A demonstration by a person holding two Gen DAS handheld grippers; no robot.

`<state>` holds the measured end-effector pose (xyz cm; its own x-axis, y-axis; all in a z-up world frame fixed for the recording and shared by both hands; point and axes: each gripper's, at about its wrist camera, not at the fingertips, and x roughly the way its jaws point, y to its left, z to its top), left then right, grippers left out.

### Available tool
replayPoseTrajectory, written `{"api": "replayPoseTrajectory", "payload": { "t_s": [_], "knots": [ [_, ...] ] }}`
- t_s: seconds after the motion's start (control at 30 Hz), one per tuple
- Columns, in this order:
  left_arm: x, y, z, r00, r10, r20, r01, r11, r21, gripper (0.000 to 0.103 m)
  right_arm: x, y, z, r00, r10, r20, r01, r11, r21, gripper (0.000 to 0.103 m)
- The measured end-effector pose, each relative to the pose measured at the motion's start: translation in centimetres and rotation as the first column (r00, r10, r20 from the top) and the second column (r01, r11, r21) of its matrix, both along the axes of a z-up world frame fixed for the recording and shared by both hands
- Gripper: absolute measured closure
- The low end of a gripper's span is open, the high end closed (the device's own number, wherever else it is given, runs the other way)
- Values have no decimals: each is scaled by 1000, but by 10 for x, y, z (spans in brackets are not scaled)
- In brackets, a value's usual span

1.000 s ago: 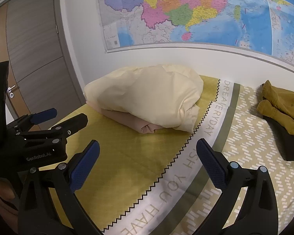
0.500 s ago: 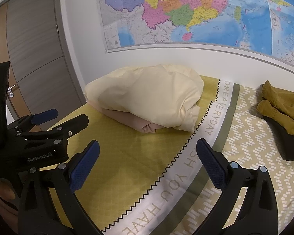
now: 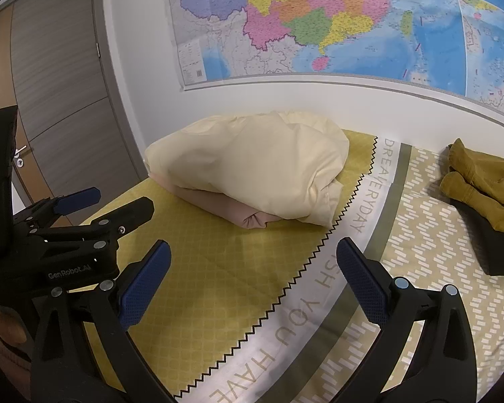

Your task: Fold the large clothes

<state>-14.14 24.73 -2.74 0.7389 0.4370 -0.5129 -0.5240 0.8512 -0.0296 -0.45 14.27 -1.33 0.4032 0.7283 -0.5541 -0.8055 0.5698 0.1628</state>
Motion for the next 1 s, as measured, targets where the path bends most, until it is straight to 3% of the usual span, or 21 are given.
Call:
{"api": "replayPoseTrajectory", "payload": {
  "t_s": [1.0],
  "knots": [
    [4,-6,0,1000,-5,-5,5,1000,6,7,1,-1,2,1000,-5,-2,5,1000,2,6]
  ]
}}
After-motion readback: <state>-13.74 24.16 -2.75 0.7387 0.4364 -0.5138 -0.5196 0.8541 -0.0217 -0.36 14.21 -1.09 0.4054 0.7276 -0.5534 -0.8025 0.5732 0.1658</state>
